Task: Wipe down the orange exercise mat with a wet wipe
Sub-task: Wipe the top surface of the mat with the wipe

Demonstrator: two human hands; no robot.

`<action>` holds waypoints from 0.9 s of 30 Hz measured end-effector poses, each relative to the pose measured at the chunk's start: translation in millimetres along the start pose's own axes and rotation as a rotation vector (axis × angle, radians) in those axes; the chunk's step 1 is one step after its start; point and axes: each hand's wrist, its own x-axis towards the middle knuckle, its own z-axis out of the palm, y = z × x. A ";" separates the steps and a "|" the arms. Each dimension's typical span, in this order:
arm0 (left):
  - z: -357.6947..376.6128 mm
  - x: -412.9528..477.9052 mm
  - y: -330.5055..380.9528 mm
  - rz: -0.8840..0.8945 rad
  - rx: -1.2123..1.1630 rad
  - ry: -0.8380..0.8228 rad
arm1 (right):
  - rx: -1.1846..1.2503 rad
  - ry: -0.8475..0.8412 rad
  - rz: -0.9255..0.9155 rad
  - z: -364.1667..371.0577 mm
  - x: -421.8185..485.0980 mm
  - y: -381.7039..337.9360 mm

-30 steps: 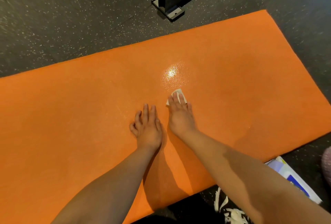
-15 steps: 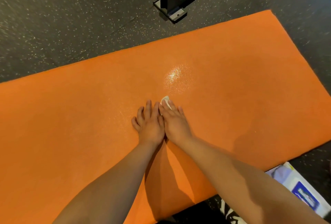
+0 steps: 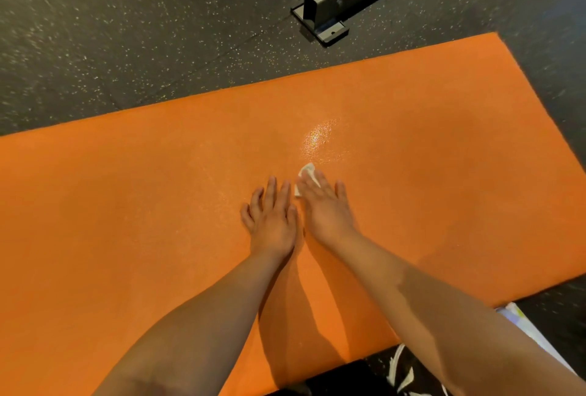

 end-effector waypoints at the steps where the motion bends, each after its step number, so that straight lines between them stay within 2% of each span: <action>1: -0.7 0.3 0.7 0.000 0.004 0.001 | 0.005 0.037 0.072 -3.6 0.5 5.7; 3: -2.0 0.1 2.8 -0.002 0.003 -0.013 | 0.057 0.084 0.176 -5.7 0.4 3.0; 4: -1.8 -0.1 3.9 -0.004 0.003 -0.025 | 0.078 0.073 0.165 -4.2 0.1 -5.2; 8: -5.6 -0.3 2.8 0.001 -0.004 -0.005 | 0.057 -0.023 -0.076 5.8 -1.2 -21.0; 10: -12.4 7.4 0.9 0.008 -0.015 0.034 | 0.017 -0.001 -0.108 1.8 7.4 -2.3; 15: -12.1 31.0 8.7 -0.029 0.035 -0.036 | 0.059 0.196 0.203 -4.8 29.9 17.4; 16: -9.2 31.8 10.1 -0.034 0.025 -0.044 | 0.079 0.181 0.181 -2.8 31.6 9.4; 19: -5.5 31.8 7.9 -0.027 -0.018 -0.026 | 0.116 0.044 -0.098 1.8 30.5 -11.7; 21: -6.1 31.3 5.6 -0.020 -0.035 -0.001 | 0.027 -0.005 -0.207 -1.3 30.7 -5.6; 23: -7.5 31.0 6.8 -0.026 -0.040 0.001 | -0.032 0.034 -0.145 -7.7 35.5 10.0; 26: -9.7 31.5 13.8 -0.044 -0.041 -0.018 | 0.059 0.165 0.158 -14.8 42.1 18.5; 27: -10.4 31.9 16.6 -0.051 -0.041 -0.019 | 0.083 0.164 0.186 -14.0 44.6 12.0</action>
